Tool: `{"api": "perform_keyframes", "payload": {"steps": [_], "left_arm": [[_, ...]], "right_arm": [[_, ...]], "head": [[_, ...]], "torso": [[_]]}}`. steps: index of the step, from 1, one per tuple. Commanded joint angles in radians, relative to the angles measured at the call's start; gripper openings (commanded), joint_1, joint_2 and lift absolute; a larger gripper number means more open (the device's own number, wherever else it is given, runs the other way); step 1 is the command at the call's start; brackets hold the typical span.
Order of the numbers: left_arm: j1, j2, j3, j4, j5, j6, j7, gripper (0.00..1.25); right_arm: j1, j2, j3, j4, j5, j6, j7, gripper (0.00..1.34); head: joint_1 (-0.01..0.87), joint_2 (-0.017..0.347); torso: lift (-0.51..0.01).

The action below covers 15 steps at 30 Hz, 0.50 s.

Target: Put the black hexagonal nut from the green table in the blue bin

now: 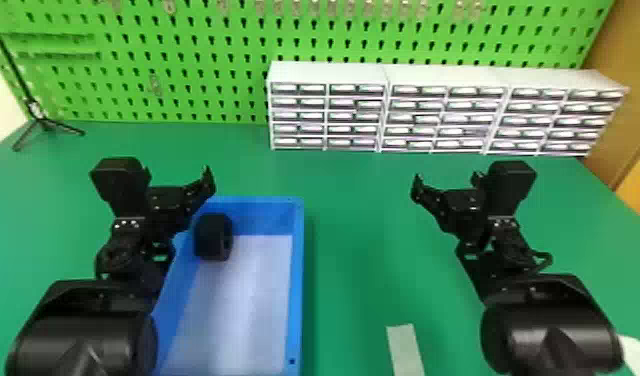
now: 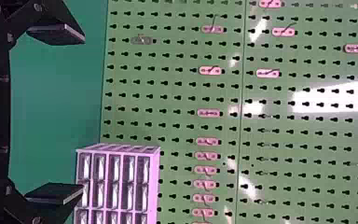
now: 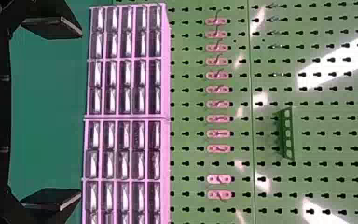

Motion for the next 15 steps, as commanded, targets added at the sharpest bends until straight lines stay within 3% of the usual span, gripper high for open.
{"api": "perform_keyframes", "payload": {"steps": [1,15], "left_arm": [[0.0,0.0,0.002,0.0,0.006,0.0,0.0,1.09],[0.0,0.0,-0.002,0.0,0.006,0.0,0.0,1.09]], "right_arm": [[-0.002,0.0,0.0,0.0,0.0,0.002,0.0,1.23],[0.0,0.002,-0.006,0.0,-0.003,0.011,0.0,1.23]], "head": [[0.686,0.028],[0.686,0.028]], "torso": [[-0.096],[-0.096]]}}
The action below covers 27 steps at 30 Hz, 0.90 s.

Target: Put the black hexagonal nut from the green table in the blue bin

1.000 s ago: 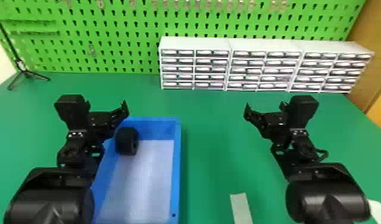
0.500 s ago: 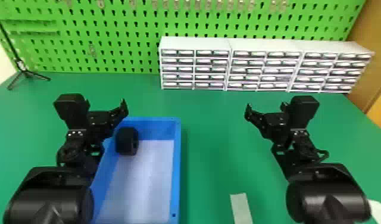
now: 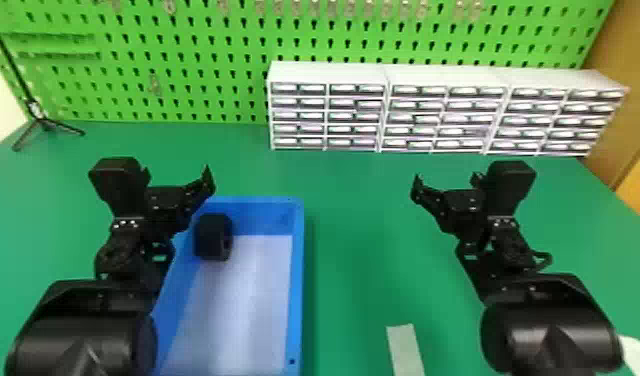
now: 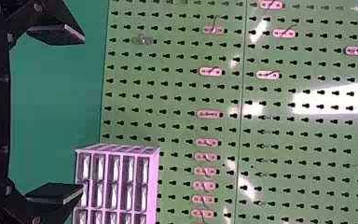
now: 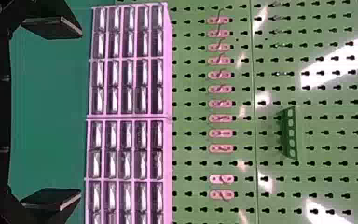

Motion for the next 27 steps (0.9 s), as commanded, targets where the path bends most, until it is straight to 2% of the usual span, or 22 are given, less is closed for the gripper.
{"api": "perform_keyframes", "payload": {"steps": [1,27], "left_arm": [[0.0,0.0,-0.002,0.0,0.0,0.0,0.0,1.09],[-0.003,0.0,0.001,0.0,0.008,0.0,0.0,1.09]], "right_arm": [[0.001,-0.001,-0.001,0.0,-0.001,0.0,0.0,1.23],[-0.006,0.004,-0.002,-0.003,-0.01,0.012,0.0,1.23]], "head": [[0.686,0.028],[0.686,0.028]], "torso": [[-0.096],[-0.096]]}}
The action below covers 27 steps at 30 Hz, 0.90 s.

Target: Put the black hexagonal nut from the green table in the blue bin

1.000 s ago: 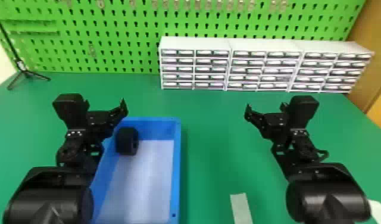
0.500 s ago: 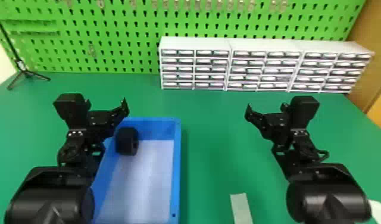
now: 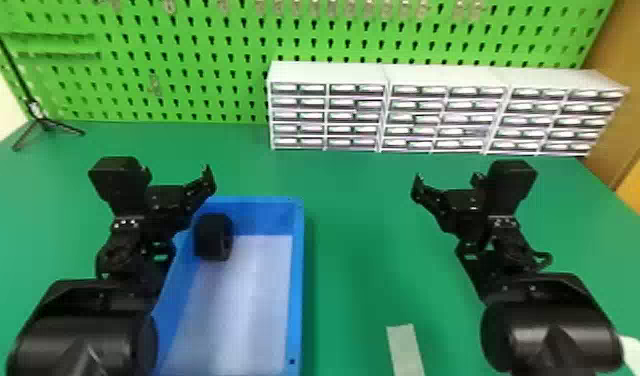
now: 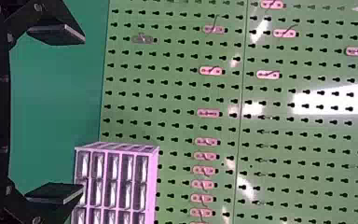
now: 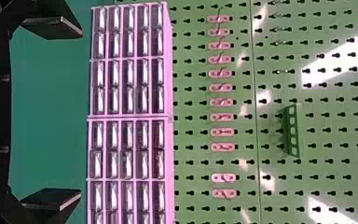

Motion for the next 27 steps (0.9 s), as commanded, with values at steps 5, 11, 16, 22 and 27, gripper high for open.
{"api": "perform_keyframes", "payload": {"steps": [5,11,16,22,27], "left_arm": [[-0.001,0.0,-0.005,0.0,0.001,0.0,0.0,1.09],[-0.009,0.0,-0.012,0.0,-0.004,0.0,0.0,1.09],[-0.007,0.001,0.005,-0.006,-0.004,0.0,-0.001,1.09],[-0.006,0.001,0.014,-0.011,-0.012,0.002,-0.003,1.09],[-0.011,0.001,0.014,-0.011,-0.015,0.002,-0.005,1.09]], "right_arm": [[-0.012,0.002,0.008,-0.008,0.006,0.025,0.0,1.23],[-0.014,0.003,0.01,-0.018,0.015,0.04,0.0,1.23],[-0.014,0.002,0.01,-0.029,0.02,0.047,0.0,1.23],[-0.012,0.003,0.006,-0.029,0.021,0.05,0.0,1.23],[-0.012,0.008,0.008,-0.029,0.023,0.05,0.0,1.23]], "head": [[0.686,0.028],[0.686,0.028],[0.686,0.028],[0.686,0.028],[0.686,0.028]], "torso": [[-0.096],[-0.096],[-0.096],[-0.096],[-0.096]]}}
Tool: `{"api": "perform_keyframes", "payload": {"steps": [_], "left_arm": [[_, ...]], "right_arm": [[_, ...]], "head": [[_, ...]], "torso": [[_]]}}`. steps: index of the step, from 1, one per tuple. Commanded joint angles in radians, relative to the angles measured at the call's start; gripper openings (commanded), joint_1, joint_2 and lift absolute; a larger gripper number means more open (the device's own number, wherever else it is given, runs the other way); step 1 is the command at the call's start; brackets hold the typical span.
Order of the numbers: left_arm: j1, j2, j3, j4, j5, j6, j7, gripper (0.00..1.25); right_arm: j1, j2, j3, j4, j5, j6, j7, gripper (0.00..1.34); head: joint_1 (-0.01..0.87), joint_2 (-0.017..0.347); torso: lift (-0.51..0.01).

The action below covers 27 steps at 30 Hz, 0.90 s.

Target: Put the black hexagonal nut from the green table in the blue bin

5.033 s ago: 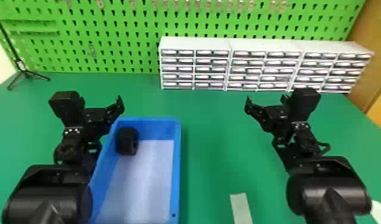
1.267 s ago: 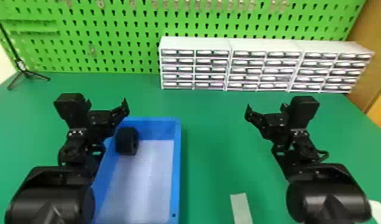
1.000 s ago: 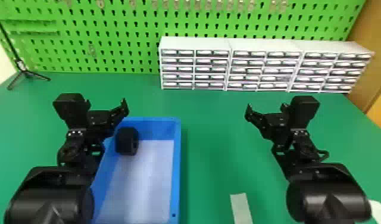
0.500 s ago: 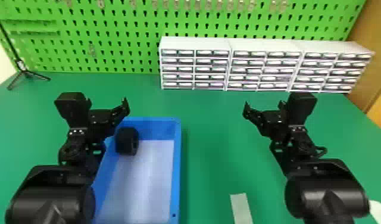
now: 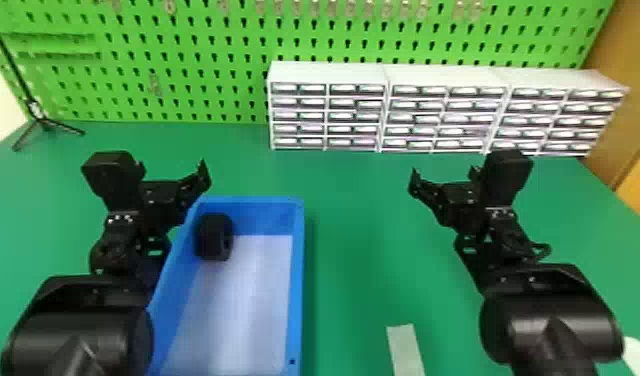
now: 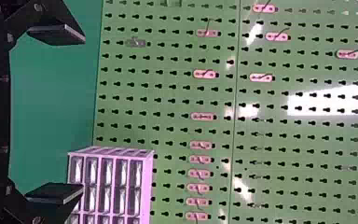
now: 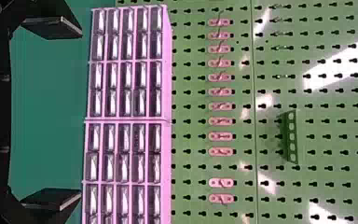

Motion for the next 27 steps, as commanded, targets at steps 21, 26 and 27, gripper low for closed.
{"api": "perform_keyframes", "payload": {"steps": [21,26,27], "left_arm": [[-0.005,0.0,-0.003,-0.005,-0.006,0.0,-0.004,1.09],[-0.005,0.0,0.0,-0.005,-0.006,0.0,-0.004,1.09],[-0.005,0.0,0.0,-0.005,-0.006,0.0,-0.004,1.09]], "right_arm": [[-0.004,0.004,-0.001,0.0,0.002,0.0,0.0,1.23],[-0.004,0.004,-0.001,0.0,0.002,0.0,0.0,1.23],[-0.004,0.002,-0.001,0.0,0.002,0.0,0.0,1.23]], "head": [[0.686,0.028],[0.686,0.028],[0.686,0.028]], "torso": [[-0.096],[-0.096],[-0.096]]}}
